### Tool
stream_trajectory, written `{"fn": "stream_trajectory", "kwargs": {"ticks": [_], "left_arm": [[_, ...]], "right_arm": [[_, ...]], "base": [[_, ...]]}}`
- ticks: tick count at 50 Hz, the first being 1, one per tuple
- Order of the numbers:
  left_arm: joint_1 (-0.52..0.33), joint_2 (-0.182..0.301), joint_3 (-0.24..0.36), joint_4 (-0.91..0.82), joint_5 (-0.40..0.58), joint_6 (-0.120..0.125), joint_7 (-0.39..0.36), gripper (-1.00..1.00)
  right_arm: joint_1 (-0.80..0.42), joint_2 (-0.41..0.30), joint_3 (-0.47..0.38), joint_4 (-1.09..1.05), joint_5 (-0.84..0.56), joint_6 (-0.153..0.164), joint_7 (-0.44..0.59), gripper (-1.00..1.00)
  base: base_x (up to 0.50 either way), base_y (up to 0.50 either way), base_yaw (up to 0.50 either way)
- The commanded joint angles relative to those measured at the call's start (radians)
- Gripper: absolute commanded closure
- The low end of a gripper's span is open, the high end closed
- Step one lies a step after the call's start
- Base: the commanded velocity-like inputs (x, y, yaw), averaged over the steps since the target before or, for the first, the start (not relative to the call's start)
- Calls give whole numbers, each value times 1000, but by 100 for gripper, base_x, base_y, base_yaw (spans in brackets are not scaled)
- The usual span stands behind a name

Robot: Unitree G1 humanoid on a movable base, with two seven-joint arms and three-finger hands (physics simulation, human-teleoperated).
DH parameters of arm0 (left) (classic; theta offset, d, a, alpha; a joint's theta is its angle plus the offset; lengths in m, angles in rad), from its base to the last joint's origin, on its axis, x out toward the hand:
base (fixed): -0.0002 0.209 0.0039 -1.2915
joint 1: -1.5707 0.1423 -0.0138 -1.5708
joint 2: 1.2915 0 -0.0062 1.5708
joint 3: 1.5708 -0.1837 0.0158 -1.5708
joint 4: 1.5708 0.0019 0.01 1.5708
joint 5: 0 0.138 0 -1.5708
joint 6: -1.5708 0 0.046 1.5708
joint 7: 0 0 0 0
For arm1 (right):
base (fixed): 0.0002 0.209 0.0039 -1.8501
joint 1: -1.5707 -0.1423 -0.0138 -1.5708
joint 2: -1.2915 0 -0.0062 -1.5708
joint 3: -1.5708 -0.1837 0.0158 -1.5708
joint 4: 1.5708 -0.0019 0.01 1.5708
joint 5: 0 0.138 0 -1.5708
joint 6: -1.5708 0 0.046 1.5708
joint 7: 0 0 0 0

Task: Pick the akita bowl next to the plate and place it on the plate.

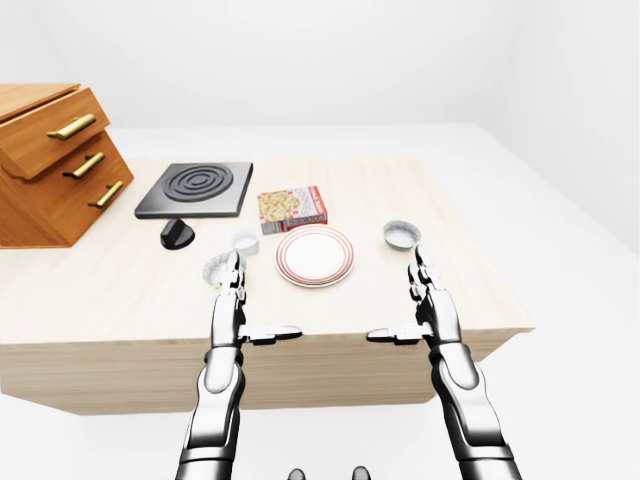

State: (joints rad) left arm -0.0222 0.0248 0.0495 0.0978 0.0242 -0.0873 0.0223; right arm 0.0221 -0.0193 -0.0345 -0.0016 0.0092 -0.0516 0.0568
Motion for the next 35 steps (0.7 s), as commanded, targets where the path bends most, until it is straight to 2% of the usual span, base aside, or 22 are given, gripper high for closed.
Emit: {"fn": "stream_trajectory", "kwargs": {"ticks": [1, 35], "left_arm": [[-1, 0, 0, -1, -1, 0, 1, -100], [-4, 0, 0, 10, 1, 0, 5, -100]], "right_arm": [[-1, 0, -1, 4, -2, -6, 3, -100], [0, 1, -2, 0, 2, -6, 0, -100]], "base": [[20, 0, 0], [20, 0, 0]]}}
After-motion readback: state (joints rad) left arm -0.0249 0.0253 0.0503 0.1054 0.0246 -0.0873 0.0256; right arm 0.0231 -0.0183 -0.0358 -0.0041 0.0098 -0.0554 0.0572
